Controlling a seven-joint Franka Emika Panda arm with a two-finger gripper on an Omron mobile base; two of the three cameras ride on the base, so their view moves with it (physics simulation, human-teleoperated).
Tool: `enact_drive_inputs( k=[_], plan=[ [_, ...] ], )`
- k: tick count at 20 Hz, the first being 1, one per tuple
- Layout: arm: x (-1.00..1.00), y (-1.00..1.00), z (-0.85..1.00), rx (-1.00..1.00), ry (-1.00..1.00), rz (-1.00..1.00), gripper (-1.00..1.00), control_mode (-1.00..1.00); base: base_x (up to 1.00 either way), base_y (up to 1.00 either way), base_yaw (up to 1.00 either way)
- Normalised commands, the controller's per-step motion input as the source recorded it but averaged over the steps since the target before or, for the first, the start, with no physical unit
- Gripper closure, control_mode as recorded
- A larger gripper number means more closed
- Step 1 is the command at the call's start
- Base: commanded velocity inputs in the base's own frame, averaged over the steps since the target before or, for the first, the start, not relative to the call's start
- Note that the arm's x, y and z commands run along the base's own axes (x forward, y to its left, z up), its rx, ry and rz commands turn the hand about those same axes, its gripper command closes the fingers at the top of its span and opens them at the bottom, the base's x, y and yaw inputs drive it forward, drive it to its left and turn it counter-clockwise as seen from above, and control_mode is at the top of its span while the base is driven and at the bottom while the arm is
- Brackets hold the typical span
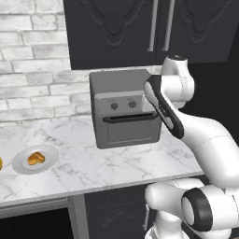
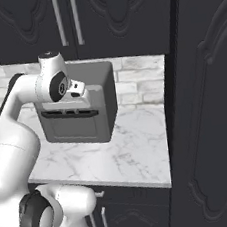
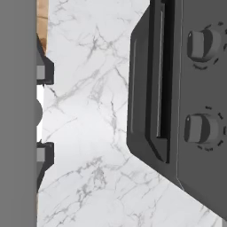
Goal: Open the toaster oven door. Place the bread on the top rack in the toaster oven and place the steak on the bottom rack.
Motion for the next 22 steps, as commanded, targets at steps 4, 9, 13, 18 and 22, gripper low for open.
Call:
enact_drive_inputs(
  k=[4,9,13,18,22],
  plan=[
    [0.00,0.00,0.00,0.00,0.00,0.00,-1.00,1.00,0.00,0.00,0.00],
    [0.00,0.00,0.00,0.00,0.00,0.00,-1.00,1.00,0.00,0.00,0.00],
    [0.00,0.00,0.00,0.00,0.00,0.00,-1.00,1.00,-0.04,0.00,0.00],
    [0.00,0.00,0.00,0.00,0.00,0.00,-1.00,1.00,-0.33,0.52,0.00],
    [0.00,0.00,0.00,0.00,0.00,0.00,-1.00,1.00,-0.22,0.72,-0.01]
  ],
)
